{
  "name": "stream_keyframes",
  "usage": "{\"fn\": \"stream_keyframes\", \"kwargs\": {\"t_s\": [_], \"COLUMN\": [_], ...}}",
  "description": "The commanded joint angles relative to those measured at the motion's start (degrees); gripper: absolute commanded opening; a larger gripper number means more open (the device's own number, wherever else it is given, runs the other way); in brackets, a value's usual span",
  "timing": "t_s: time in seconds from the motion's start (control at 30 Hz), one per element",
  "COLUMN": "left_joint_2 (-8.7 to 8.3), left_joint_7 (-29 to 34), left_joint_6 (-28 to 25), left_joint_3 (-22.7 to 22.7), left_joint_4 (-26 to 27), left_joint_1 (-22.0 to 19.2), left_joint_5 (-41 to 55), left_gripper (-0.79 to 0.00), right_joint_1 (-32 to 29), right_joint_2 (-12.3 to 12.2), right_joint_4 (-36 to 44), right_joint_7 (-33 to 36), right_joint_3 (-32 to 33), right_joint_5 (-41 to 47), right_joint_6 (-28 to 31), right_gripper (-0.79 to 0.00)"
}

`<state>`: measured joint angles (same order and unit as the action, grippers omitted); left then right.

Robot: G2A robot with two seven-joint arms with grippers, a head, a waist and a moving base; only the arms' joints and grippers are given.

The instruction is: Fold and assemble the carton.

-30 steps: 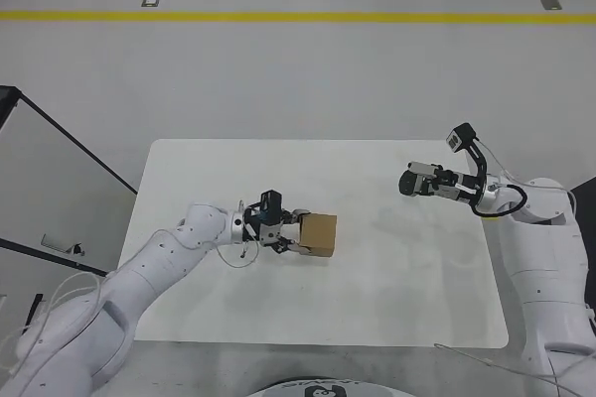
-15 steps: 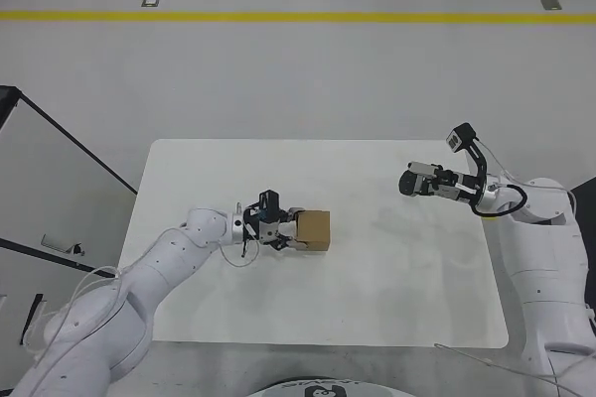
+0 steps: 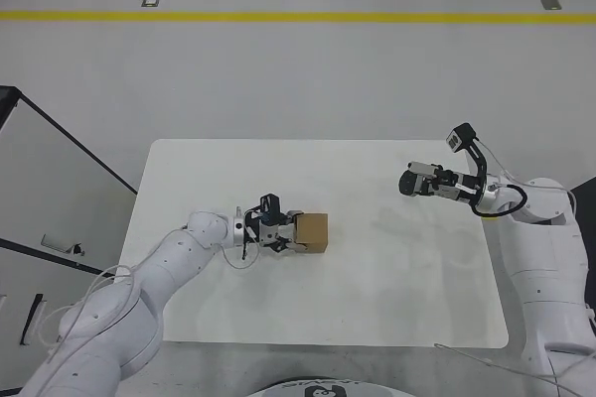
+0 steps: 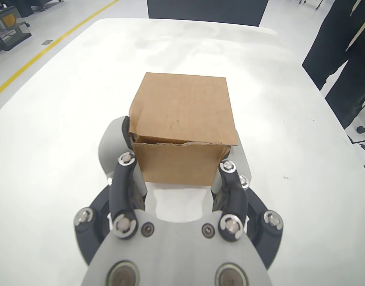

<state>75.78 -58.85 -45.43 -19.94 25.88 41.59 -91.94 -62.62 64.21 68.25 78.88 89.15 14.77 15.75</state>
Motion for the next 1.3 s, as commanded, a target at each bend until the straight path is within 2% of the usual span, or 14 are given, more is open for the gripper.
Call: {"fn": "stream_keyframes", "kwargs": {"t_s": [0.0, 0.1, 0.13, 0.17, 0.33, 0.53, 0.67, 0.8, 0.9, 1.03, 1.27], "left_joint_2": [0.29, 0.71, 0.84, 0.94, 1.17, 0.42, -0.66, -2.45, -4.32, -7.69, -15.94], "left_joint_7": [0.15, 0.15, 0.23, 0.32, -0.27, -1.39, -2.65, -3.62, -4.01, -4.85, -5.35], "left_joint_6": [-0.15, -0.15, -0.23, -0.32, 0.27, 1.38, 2.64, 3.61, 4.0, 4.83, 5.33], "left_joint_3": [0.18, 0.44, 0.51, 0.57, 0.63, 0.77, 0.63, 0.48, 0.17, -0.36, -2.47], "left_joint_4": [-0.61, -1.34, -1.57, -1.82, -1.96, -2.29, -2.24, -1.69, -0.24, 2.55, 12.18], "left_joint_1": [0.03, 0.05, 0.1, 0.11, 0.49, 0.79, 0.99, 1.13, 1.42, 1.83, 3.7], "left_joint_5": [0.15, 0.29, 0.42, 0.54, 1.84, 3.05, 3.98, 4.75, 6.05, 7.37, 10.55], "left_gripper": [-0.622, -0.493, -0.409, 0.0, 0.0, 0.0, 0.0, 0.0, 0.0, 0.0, 0.0], "right_joint_1": [0.0, 0.0, 0.0, 0.0, 0.0, 0.0, 0.0, 0.0, 0.0, 0.0, 0.0], "right_joint_2": [0.0, 0.0, 0.0, 0.0, 0.0, 0.0, 0.0, 0.0, 0.0, 0.0, 0.0], "right_joint_4": [0.0, 0.0, 0.0, 0.0, 0.0, 0.0, 0.0, 0.0, 0.0, 0.0, 0.0], "right_joint_7": [0.0, 0.0, 0.0, 0.0, 0.0, 0.0, 0.0, 0.0, 0.0, 0.0, 0.0], "right_joint_3": [0.0, 0.0, 0.0, 0.0, 0.0, 0.0, 0.0, 0.0, 0.0, 0.0, 0.0], "right_joint_5": [0.0, 0.0, 0.0, 0.0, 0.0, 0.0, 0.0, 0.0, 0.0, 0.0, 0.0], "right_joint_6": [0.0, 0.0, 0.0, 0.0, 0.0, 0.0, 0.0, 0.0, 0.0, 0.0, 0.0], "right_gripper": [0.0, 0.0, 0.0, 0.0, 0.0, 0.0, 0.0, 0.0, 0.0, 0.0, 0.0]}}
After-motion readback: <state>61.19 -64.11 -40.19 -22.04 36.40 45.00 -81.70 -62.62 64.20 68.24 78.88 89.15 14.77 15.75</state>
